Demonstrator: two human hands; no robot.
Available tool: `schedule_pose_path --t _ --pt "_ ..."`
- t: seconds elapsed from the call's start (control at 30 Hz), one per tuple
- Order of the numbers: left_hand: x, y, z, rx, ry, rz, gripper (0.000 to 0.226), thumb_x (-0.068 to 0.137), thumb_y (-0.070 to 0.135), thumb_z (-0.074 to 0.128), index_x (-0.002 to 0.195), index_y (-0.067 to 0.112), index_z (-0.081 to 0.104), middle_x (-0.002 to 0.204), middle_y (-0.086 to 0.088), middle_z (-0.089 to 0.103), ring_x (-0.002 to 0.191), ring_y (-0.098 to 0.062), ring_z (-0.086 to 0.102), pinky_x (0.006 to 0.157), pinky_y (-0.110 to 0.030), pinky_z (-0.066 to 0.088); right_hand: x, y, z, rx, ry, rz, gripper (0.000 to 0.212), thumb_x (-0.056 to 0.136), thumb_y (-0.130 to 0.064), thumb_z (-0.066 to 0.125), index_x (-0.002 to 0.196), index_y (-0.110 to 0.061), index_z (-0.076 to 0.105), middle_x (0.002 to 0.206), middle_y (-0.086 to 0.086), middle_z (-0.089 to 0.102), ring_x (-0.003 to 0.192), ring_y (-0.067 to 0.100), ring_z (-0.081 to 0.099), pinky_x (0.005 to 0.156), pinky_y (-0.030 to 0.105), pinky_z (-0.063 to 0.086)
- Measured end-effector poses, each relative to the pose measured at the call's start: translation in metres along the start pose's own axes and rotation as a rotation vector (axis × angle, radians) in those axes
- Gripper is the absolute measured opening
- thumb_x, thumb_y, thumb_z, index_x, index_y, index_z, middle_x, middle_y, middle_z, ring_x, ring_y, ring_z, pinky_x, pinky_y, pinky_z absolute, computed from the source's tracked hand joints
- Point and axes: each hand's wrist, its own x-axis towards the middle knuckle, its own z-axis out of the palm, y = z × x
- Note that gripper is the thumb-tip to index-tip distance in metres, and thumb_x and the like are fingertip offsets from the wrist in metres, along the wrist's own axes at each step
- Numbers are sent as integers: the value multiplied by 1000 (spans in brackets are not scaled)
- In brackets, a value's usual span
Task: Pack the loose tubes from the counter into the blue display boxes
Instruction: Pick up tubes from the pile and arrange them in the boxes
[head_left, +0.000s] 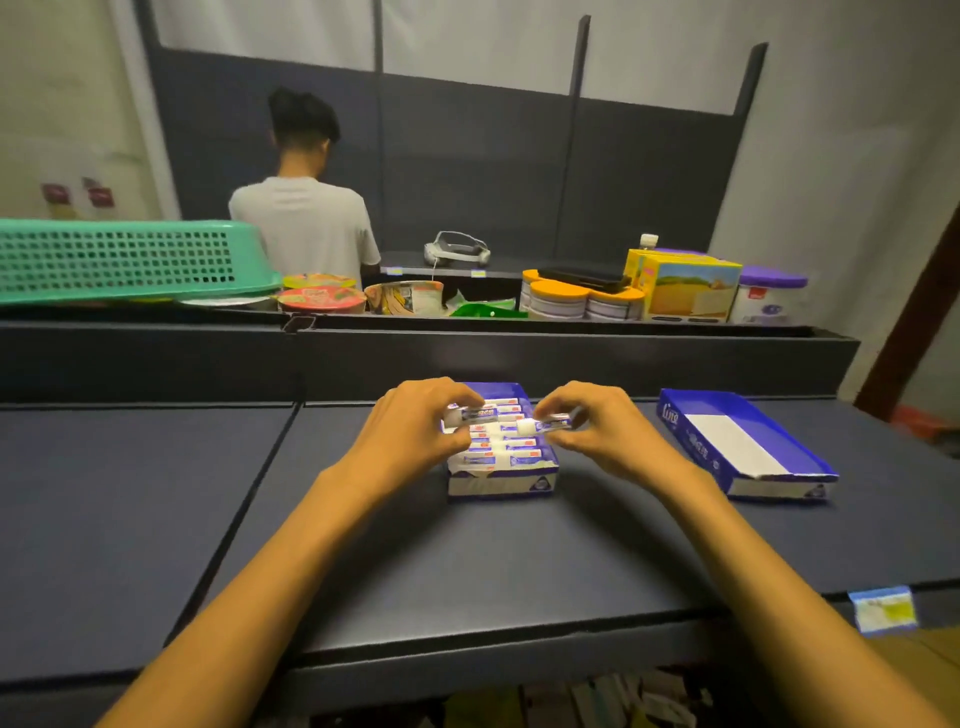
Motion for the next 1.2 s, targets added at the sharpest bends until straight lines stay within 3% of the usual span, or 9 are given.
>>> schedule_pose_path --t 0.23,0.43,0.8,1.03,1.2 --pt "-9 8 10 27 -12 -55 33 78 15 76 110 18 70 111 1 68 94 -12 63 75 -23 52 16 1 8 61 -177 -64 26 84 -12 73 109 -17 69 117 -3 63 99 7 55 64 9 45" --pt "-5 16 16 18 -17 -73 33 81 20 75 112 18 68 114 1 67 93 -7 59 75 -19 52 24 3 2 -66 -311 -102 29 84 -17 74 112 -16 69 120 0 65 100 7 53 62 9 43" --pt "-13 2 18 69 45 -63 30 82 21 73 111 19 67 114 4 67 102 -16 61 80 -34 54 35 2 11 -171 -419 -99 29 86 -14 71 115 -15 66 124 1 63 101 10 51 61 9 42" --pt "-17 0 19 74 31 -56 31 85 21 69 116 18 65 118 2 65 106 -15 60 85 -32 53 36 1 4 -77 -466 -47 32 89 -29 67 118 -17 67 123 0 64 105 14 58 63 13 48" --pt "-18 0 19 55 33 -56 32 85 23 70 116 17 65 120 1 65 108 -15 60 86 -31 53 36 0 8 -131 -462 -37 27 89 -26 68 113 -16 69 121 -1 65 100 12 56 58 11 44"
